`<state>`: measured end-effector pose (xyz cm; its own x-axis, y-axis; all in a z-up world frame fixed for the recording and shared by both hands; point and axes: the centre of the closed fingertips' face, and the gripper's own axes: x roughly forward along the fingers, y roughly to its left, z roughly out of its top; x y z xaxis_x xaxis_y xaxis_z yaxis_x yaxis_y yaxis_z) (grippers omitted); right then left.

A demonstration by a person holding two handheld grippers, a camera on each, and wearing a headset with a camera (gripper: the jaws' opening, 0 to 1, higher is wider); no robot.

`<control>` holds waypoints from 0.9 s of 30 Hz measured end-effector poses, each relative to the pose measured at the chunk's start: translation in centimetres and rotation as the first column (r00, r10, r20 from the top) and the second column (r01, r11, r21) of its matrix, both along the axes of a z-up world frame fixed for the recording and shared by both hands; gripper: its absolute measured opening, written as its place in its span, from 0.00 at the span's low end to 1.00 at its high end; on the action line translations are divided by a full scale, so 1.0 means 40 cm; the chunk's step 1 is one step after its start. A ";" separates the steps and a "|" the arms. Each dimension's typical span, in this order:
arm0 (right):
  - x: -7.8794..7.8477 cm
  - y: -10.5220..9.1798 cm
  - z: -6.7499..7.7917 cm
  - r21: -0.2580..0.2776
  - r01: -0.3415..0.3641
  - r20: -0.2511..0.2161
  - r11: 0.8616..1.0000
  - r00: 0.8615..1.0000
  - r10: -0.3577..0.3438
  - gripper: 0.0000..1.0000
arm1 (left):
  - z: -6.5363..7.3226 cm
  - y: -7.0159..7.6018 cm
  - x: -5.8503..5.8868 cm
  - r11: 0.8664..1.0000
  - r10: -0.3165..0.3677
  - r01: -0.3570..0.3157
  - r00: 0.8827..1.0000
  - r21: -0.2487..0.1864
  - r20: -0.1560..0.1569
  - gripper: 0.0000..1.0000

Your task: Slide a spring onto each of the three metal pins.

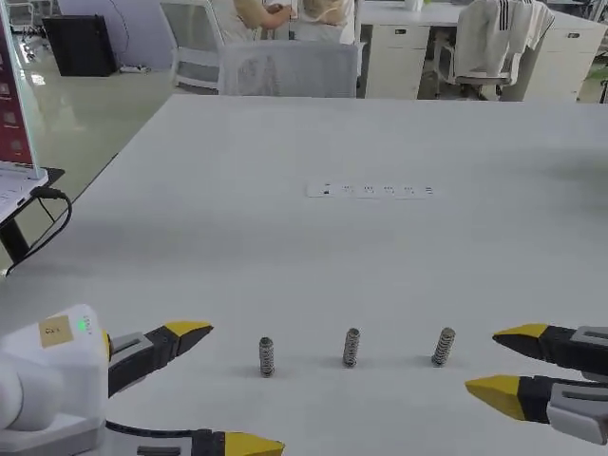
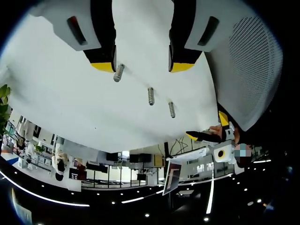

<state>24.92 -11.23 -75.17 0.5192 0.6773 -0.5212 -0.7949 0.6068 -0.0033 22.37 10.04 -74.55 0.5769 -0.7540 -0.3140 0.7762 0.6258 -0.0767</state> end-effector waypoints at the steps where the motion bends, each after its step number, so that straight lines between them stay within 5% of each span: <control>1: 0.000 -0.004 -0.003 -0.001 0.003 -0.001 1.000 1.000 -0.003 0.46 | 0.000 0.000 0.000 1.000 0.002 -0.002 1.000 -0.001 0.000 0.86; 12: 0.016 -0.020 -0.007 0.015 0.024 0.038 1.000 0.999 -0.024 0.64 | 0.000 0.006 -0.004 1.000 0.025 -0.025 1.000 -0.005 -0.001 0.90; 27: 0.003 -0.029 -0.027 0.041 0.037 0.015 0.998 0.999 -0.038 0.86 | -0.010 -0.005 -0.008 0.999 0.050 -0.050 0.999 -0.015 -0.018 0.98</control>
<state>25.05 -12.37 -76.25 0.5526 0.6779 -0.4849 -0.7717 0.6359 0.0095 22.03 9.85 -74.94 0.6088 -0.7289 -0.3131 0.7423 0.6626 -0.0994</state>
